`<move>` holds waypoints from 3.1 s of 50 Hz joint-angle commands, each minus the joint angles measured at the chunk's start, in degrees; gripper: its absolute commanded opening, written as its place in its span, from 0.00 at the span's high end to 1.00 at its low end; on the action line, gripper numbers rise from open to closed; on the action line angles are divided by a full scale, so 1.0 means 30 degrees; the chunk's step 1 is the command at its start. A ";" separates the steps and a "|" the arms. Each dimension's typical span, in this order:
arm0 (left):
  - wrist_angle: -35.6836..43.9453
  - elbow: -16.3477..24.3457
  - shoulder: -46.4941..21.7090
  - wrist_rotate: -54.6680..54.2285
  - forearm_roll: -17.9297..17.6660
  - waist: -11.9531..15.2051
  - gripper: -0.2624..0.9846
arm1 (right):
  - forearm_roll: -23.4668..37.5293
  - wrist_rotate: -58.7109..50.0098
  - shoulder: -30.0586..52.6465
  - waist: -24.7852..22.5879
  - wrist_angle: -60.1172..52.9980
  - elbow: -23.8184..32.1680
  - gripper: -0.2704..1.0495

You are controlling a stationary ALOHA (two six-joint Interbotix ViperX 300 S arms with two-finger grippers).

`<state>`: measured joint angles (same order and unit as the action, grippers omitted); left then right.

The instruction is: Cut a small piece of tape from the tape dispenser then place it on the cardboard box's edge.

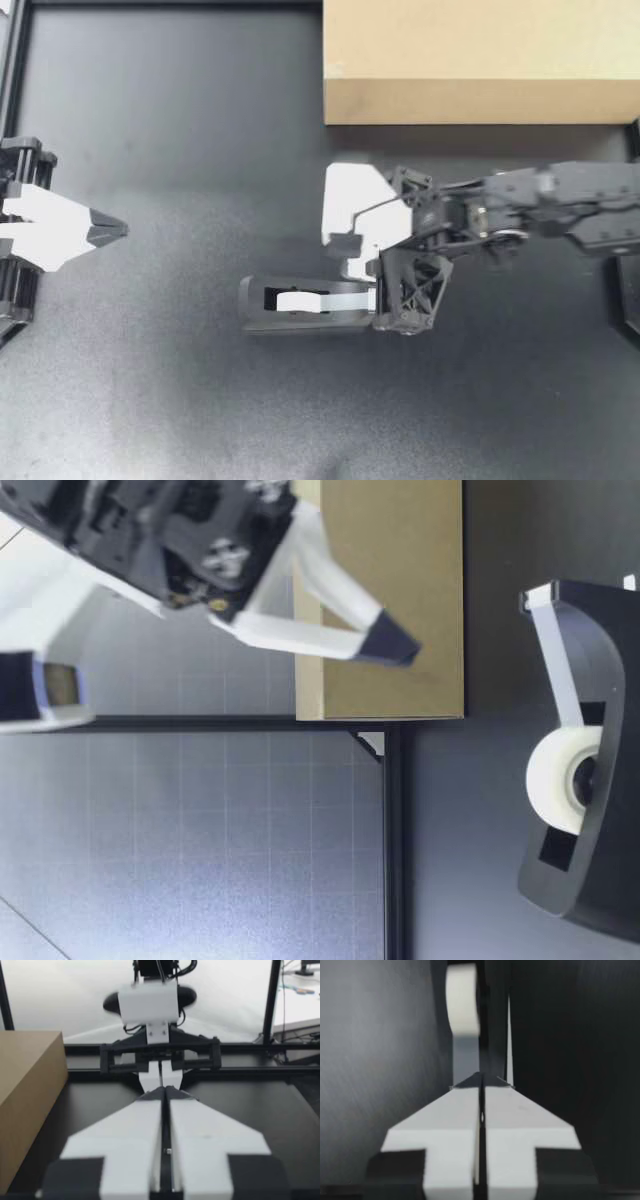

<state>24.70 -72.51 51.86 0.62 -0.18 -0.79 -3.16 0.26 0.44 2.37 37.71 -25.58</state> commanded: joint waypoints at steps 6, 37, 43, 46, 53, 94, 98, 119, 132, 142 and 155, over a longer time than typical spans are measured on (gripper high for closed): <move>0.0176 0.0059 -0.0117 -0.0117 0.0000 -0.0029 0.88 | -0.3047 0.2988 0.0615 0.1523 0.1699 0.1465 0.89; 0.0234 -0.0264 -0.0176 -0.0176 -0.0029 -0.0029 0.88 | -1.1748 1.0664 0.5713 0.6123 1.0107 0.5859 0.74; 0.0234 -0.0381 -0.0234 -0.0264 -0.0088 -0.0029 0.88 | -1.1836 1.0635 0.6211 0.6123 1.0342 0.6445 0.60; 0.0176 -0.0439 -0.0264 -0.0264 -0.0117 -0.0029 0.88 | -1.2012 1.0635 0.6416 0.6123 1.0430 0.6592 0.55; 0.0176 -0.0469 -0.0293 -0.0264 -0.0234 -0.0029 0.88 | -1.2598 1.0664 0.7061 0.6123 1.1104 0.6738 0.53; 0.0234 -0.0439 -0.0586 -0.0293 -0.0322 -0.0029 0.88 | -1.4092 1.0547 0.8643 0.5625 1.2305 0.6768 0.52; 0.0234 -0.0439 -0.0586 -0.0293 -0.0322 -0.0029 0.88 | -1.4092 1.0547 0.8760 0.5420 1.2363 0.6768 0.52; 0.0234 -0.0410 -0.0586 -0.0293 -0.0322 -0.0029 0.88 | -1.3623 1.0488 0.8350 0.5215 1.2422 0.6797 0.57; 0.0234 -0.0469 -0.0586 -0.0293 -0.0322 -0.0029 0.88 | -1.2979 0.9990 0.7764 0.5332 1.1836 0.6797 0.84; 0.0234 -0.0469 -0.0615 -0.0293 -0.0322 -0.0029 0.88 | -1.3184 0.9727 0.7324 0.5332 1.1777 0.6855 0.92; 0.0234 -0.0469 -0.0615 -0.0293 -0.0352 -0.0029 0.88 | -1.3213 0.9609 0.6416 0.5361 1.1895 0.6064 0.92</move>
<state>24.87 -74.62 50.36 -0.18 -1.14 -0.79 -42.63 29.09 23.29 18.11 72.95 -6.94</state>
